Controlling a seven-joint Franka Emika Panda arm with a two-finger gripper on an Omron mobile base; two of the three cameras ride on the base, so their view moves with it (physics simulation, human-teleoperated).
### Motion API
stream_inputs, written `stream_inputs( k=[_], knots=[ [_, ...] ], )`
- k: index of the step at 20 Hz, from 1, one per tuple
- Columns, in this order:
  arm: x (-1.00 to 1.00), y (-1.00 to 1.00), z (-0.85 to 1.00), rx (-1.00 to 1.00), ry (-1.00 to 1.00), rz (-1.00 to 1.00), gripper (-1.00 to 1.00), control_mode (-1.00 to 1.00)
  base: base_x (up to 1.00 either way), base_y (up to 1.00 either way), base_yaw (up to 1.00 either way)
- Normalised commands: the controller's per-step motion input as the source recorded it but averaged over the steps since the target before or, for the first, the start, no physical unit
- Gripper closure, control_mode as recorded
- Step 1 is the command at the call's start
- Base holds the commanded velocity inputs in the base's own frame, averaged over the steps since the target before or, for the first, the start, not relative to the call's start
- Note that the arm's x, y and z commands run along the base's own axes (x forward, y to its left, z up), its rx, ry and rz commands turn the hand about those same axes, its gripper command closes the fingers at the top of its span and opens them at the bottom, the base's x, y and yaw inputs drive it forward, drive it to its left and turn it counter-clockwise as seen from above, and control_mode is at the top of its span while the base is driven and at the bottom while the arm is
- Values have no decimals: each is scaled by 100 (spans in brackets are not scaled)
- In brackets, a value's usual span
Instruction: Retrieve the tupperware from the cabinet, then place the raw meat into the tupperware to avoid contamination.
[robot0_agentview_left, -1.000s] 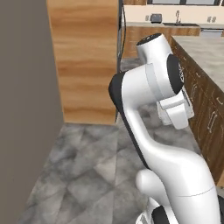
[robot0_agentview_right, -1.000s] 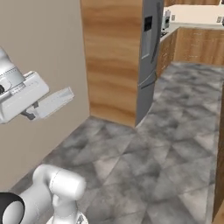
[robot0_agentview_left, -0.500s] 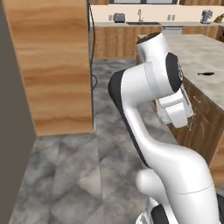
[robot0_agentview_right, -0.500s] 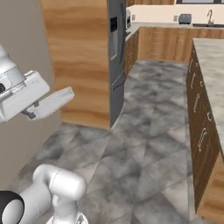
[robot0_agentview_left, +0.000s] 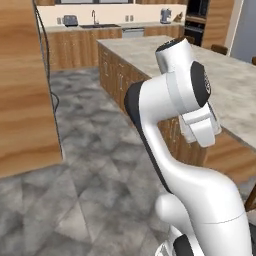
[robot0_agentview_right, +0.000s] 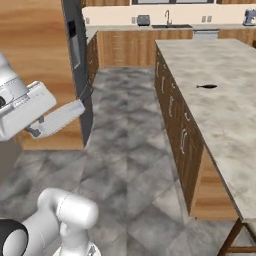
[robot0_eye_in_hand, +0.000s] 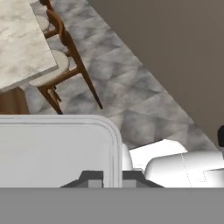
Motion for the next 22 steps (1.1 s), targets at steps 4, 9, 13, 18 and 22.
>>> stream_inputs(
  k=[4,9,13,18,22],
  knots=[
    [0,0,0,0,0,0,100,100,8,0,-47],
    [0,0,0,0,0,0,100,100,25,19,-42],
    [0,0,0,0,0,0,100,100,53,39,-32],
    [0,0,0,0,0,0,100,100,64,38,-31],
    [0,0,0,0,0,0,100,100,67,39,-31]
  ],
)
